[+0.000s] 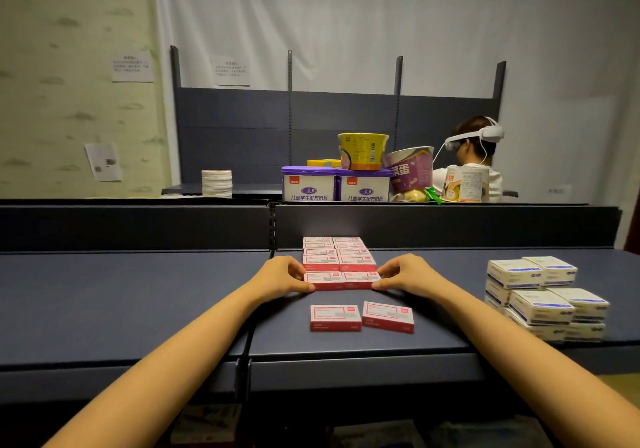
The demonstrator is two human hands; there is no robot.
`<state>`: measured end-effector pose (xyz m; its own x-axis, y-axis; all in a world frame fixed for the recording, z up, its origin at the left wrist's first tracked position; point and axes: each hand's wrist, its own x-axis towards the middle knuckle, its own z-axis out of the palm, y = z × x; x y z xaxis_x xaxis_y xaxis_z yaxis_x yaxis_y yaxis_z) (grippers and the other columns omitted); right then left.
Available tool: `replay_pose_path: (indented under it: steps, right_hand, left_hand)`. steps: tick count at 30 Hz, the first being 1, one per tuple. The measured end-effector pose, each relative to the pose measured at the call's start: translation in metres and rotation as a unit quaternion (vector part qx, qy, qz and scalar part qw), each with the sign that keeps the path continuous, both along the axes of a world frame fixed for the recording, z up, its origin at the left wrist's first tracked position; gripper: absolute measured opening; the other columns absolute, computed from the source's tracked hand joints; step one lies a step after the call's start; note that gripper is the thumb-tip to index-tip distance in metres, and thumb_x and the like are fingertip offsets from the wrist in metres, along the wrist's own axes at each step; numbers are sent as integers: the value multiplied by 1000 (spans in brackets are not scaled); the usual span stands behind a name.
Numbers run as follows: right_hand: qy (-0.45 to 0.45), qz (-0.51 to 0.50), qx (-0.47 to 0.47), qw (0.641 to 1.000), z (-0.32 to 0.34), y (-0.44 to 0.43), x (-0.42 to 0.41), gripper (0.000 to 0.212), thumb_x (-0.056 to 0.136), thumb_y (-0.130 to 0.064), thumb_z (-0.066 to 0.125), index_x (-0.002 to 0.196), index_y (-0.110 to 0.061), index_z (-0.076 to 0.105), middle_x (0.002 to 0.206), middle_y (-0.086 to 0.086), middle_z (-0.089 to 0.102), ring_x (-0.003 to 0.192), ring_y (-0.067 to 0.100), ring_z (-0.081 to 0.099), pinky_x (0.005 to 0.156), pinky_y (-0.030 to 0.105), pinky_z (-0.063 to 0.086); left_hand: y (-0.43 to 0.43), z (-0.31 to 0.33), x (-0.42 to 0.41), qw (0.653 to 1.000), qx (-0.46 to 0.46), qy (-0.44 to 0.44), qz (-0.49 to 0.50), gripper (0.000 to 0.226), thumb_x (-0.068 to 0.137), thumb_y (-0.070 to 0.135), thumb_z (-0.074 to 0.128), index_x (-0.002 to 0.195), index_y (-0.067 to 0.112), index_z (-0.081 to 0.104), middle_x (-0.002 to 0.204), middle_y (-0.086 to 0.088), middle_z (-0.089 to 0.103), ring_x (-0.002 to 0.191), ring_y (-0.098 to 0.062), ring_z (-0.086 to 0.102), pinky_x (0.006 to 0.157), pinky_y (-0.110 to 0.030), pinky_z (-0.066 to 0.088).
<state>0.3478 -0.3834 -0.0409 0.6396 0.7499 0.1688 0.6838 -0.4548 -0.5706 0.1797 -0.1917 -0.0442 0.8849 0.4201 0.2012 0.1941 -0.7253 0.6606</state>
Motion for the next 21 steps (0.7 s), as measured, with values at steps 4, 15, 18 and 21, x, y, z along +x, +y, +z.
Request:
replay_pose_path:
  steps: [4, 15, 18, 21]
  right_hand:
    - [4, 0, 0, 1000, -2, -1, -2, 35, 80, -30, 70, 109, -11, 67, 111, 6, 68, 88, 11, 59, 78, 24, 46]
    - [19, -5, 1, 1000, 2, -21, -9, 46, 86, -35, 60, 127, -18, 51, 130, 4, 55, 107, 12, 51, 91, 25, 42]
    - [54, 31, 2, 998, -1, -45, -22, 30, 87, -36, 58, 114, -26, 56, 123, -2, 59, 103, 8, 55, 87, 21, 46]
    - [73, 58, 10, 996, -5, -69, -39, 22, 83, -41, 60, 102, -31, 59, 110, -9, 62, 99, 6, 58, 83, 17, 48]
  left_hand:
    - [1, -2, 1, 1000, -2, 6, 4, 15, 80, 22, 71, 87, 18, 57, 103, -6, 67, 85, -12, 57, 75, -22, 43]
    - [-1, -3, -9, 1000, -4, 10, 22, 41, 81, 27, 69, 116, 13, 51, 100, 0, 56, 91, -12, 54, 79, -22, 44]
    - [-8, 0, -24, 998, -51, -22, 4, 32, 83, 28, 67, 110, 16, 56, 103, -4, 63, 82, -11, 62, 70, -17, 50]
    - [-21, -2, -41, 997, -68, -1, -36, 33, 83, 38, 65, 110, 21, 60, 103, 2, 66, 86, -8, 63, 78, -19, 50]
